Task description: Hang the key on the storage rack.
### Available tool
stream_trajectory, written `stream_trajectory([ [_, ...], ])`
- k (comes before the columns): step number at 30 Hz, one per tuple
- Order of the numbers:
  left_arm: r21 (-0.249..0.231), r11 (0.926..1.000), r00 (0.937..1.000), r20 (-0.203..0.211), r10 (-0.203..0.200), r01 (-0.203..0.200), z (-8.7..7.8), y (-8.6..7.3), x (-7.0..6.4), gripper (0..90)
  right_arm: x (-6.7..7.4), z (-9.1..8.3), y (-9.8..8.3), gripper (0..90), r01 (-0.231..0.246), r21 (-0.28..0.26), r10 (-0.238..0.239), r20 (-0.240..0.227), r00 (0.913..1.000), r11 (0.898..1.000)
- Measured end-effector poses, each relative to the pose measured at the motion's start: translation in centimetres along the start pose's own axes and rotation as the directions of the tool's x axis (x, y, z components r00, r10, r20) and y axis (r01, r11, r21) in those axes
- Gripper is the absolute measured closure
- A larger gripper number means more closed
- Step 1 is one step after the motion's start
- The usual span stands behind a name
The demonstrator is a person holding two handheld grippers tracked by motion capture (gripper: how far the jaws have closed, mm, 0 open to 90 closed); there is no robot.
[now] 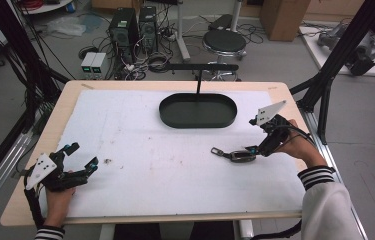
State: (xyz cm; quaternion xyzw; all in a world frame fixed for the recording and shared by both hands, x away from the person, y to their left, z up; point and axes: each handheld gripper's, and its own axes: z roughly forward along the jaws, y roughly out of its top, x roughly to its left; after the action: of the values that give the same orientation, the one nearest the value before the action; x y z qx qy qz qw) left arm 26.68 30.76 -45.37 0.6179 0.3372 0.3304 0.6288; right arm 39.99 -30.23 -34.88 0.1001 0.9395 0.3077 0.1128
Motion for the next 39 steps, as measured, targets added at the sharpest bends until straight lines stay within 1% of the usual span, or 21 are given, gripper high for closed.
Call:
stream_trajectory([
  [2, 0.0, 1.0, 1.0, 0.0, 0.0, 0.0, 0.0, 0.0, 0.0, 12.4, 0.0, 0.3, 0.1, 0.4, 0.004, 0.015, -0.004, -0.02, 0.9998, 1.0],
  [3, 0.0, 1.0, 1.0, 0.0, 0.0, 0.0, 0.0, 0.0, 0.0, 12.4, -0.1, 0.9, 0.1, 0.4, 0.023, 0.039, -0.022, -0.035, 0.9992, 0.999],
  [6, 0.0, 1.0, 1.0, 0.0, -0.001, 0.001, 0.0, 0.0, 0.0, 12.4, -0.1, 1.4, 0.2, 0.4, 0.05, 0.098, -0.045, -0.052, 0.9976, 0.994],
  [8, 0.001, 1.0, 1.0, 0.0, 0.0, 0.0, 0.0, 0.0, 0.0, 12.4, -0.1, 1.6, 0.3, 0.4, 0.055, 0.102, -0.049, -0.057, 0.9972, 0.993],
  [9, 0.0, 1.0, 1.0, 0.0, -0.001, 0.001, 0.0, 0.0, 0.0, 12.4, 0.0, 1.7, 0.3, 0.4, 0.053, 0.106, -0.045, -0.071, 0.9964, 0.993],
  [10, 0.0, 1.0, 1.0, 0.0, 0.0, 0.0, 0.0, 0.0, 0.0, 12.4, 0.0, 2.0, 0.3, 0.4, 0.063, 0.125, -0.054, -0.077, 0.9956, 0.99],
  [13, 0.001, 1.0, 1.0, 0.0, 0.0, 0.0, 0.0, 0.0, 0.0, 12.4, -0.1, 2.5, 0.1, 0.4, 0.067, 0.144, -0.054, -0.091, 0.9944, 0.987],
  [16, 0.0, 1.0, 1.0, 0.001, -0.001, 0.001, 0.0, 0.0, 0.0, 12.4, 0.0, 2.9, 0.1, 0.4, 0.095, 0.148, -0.078, -0.117, 0.9901, 0.984],
  [17, 0.0, 1.0, 1.0, 0.001, -0.001, 0.001, 0.0, 0.0, 0.0, 12.4, 0.0, 3.1, 0.1, 0.4, 0.103, 0.153, -0.085, -0.117, 0.9895, 0.983],
  [18, 0.0, 1.0, 1.0, 0.001, -0.002, 0.002, 0.0, 0.0, 0.0, 12.4, -0.1, 3.3, 0.1, 0.4, 0.112, 0.159, -0.093, -0.123, 0.9881, 0.981],
  [19, 0.0, 1.0, 1.0, 0.001, -0.001, 0.001, 0.0, 0.0, 0.0, 12.4, 0.0, 3.4, 0.1, 0.4, 0.108, 0.175, -0.085, -0.131, 0.9877, 0.979],
  [22, 0.0, 1.0, 1.0, 0.001, -0.001, 0.001, 0.0, 0.0, 0.0, 12.4, 0.1, 4.1, 0.1, 0.4, 0.122, 0.207, -0.093, -0.147, 0.9849, 0.971],
  [27, 0.003, 1.0, 1.0, 0.0, 0.005, -0.005, 0.0, 0.0, 0.0, 12.4, 0.2, 4.8, 0.1, 0.9, 0.141, 0.224, -0.104, -0.173, 0.9795, 0.964],
  [28, 0.003, 1.0, 1.0, 0.001, 0.005, -0.005, 0.0, 0.0, 0.0, 12.4, 0.3, 5.1, 0.2, 1.0, 0.159, 0.236, -0.116, -0.184, 0.9761, 0.959],
  [29, 0.003, 1.0, 1.0, 0.001, 0.005, -0.005, 0.0, 0.0, 0.0, 12.4, 0.3, 5.2, 0.1, 1.2, 0.159, 0.24, -0.116, -0.182, 0.9765, 0.958],
  [31, 0.002, 1.0, 1.0, 0.0, 0.006, -0.006, 0.0, 0.0, 0.0, 12.4, 0.4, 5.5, 0.2, 5.3, 0.171, 0.259, -0.124, -0.188, 0.9743, 0.951],
  [33, 0.002, 1.0, 1.0, 0.0, 0.005, -0.005, 0.0, 0.0, 0.0, 12.4, 0.4, 5.7, 0.2, 5.4, 0.187, 0.267, -0.138, -0.192, 0.9716, 0.945],
  [34, 0.002, 1.0, 1.0, 0.0, 0.005, -0.005, 0.0, 0.0, 0.0, 12.4, 0.4, 5.7, 0.2, 5.4, 0.187, 0.267, -0.138, -0.192, 0.9716, 0.945],
  [35, 0.002, 1.0, 1.0, 0.0, 0.005, -0.005, 0.0, 0.0, 0.0, 12.4, 0.4, 5.9, 0.1, 5.4, 0.183, 0.278, -0.132, -0.194, 0.972, 0.943],
  [36, 0.002, 1.0, 1.0, 0.0, 0.005, -0.005, 0.0, 0.0, 0.0, 12.4, 0.4, 6.0, 0.1, 5.5, 0.189, 0.285, -0.137, -0.193, 0.9716, 0.94],
  [39, 0.002, 1.0, 1.0, 0.001, 0.003, -0.003, 0.0, 0.0, 0.0, 12.4, 0.4, 6.1, 0.1, 7.5, 0.197, 0.289, -0.141, -0.203, 0.969, 0.937],
])
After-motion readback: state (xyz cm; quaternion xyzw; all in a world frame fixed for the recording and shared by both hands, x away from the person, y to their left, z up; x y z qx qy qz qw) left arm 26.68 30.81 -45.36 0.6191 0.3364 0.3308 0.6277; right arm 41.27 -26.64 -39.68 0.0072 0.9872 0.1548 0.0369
